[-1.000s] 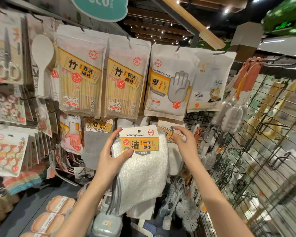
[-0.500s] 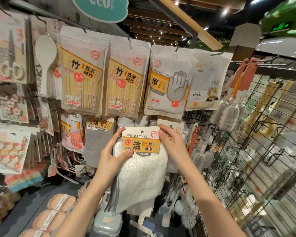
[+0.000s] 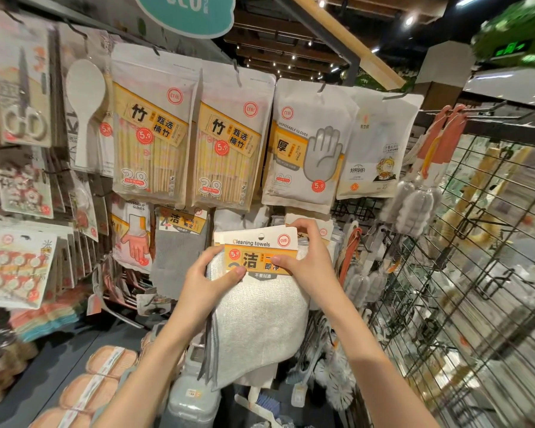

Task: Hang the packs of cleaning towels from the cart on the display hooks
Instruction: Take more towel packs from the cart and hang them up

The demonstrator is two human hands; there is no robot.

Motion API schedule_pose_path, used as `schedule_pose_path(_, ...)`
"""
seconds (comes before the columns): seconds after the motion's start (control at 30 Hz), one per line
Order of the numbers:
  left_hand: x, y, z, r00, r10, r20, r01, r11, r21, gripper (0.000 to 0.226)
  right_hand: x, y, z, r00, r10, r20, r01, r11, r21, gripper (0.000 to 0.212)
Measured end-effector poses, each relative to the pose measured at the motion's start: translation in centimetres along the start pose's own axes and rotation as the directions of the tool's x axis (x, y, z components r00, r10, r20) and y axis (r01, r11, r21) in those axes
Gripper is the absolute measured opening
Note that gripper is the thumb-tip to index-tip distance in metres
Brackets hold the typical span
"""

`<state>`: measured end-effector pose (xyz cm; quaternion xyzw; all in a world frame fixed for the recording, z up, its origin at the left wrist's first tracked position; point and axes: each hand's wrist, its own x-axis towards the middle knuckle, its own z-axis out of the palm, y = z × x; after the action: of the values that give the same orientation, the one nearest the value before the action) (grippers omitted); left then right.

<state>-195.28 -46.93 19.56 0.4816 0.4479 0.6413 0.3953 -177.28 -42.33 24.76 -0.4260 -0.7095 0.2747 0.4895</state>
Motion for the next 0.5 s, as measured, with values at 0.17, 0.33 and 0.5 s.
schedule_pose_path(0.17,0.0,0.7,-0.1,0.999,0.011,0.053,-0.013,0.999,0.034,0.031,0.0,0.2,0.0,1.000,-0.002,-0.005,0.002,1.000,0.029,0.058)
schedule_pose_path(0.33,0.0,0.5,0.0,0.998,0.054,0.016,-0.055,0.997,0.061,0.036,0.1,0.8,0.2,0.999,0.008,-0.033,-0.006,0.999,0.048,0.056)
schedule_pose_path(0.5,0.0,0.3,0.1,0.998,0.063,-0.002,-0.063,0.998,-0.017,0.029,0.2,1.3,0.2,0.995,0.008,-0.098,-0.006,1.000,0.022,0.056)
